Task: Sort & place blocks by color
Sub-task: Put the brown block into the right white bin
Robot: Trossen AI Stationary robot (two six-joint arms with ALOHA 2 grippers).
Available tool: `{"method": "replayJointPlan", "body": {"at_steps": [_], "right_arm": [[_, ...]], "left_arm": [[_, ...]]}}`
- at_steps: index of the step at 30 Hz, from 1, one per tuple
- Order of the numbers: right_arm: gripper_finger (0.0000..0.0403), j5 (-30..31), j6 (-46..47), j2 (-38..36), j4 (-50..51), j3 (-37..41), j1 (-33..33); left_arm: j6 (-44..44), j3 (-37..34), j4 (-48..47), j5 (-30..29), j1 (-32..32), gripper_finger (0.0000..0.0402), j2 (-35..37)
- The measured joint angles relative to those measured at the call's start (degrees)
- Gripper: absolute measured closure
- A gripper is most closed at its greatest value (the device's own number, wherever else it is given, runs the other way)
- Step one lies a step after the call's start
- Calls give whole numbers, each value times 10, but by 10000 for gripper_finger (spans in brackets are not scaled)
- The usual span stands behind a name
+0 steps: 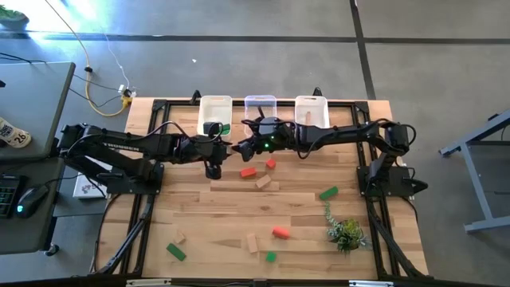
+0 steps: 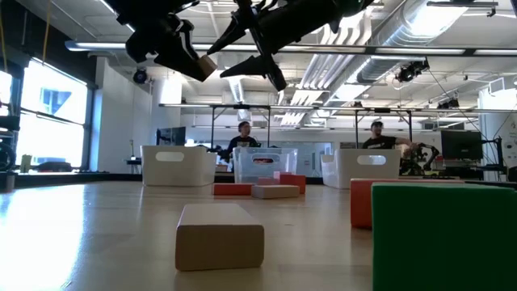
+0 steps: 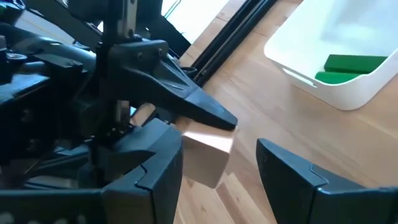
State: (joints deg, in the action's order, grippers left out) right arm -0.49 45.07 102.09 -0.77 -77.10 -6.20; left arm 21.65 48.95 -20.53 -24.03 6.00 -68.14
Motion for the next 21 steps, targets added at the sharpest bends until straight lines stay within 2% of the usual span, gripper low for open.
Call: {"method": "replayJointPlan", "body": {"at_steps": [16, 21], "right_arm": [[212, 21, 21, 14, -22, 0, 19], [212, 8, 31, 40, -70, 0, 18]], "left_arm": [[0, 0, 4, 8, 0, 291, 0], [0, -1, 7, 11, 0, 291, 0]]}}
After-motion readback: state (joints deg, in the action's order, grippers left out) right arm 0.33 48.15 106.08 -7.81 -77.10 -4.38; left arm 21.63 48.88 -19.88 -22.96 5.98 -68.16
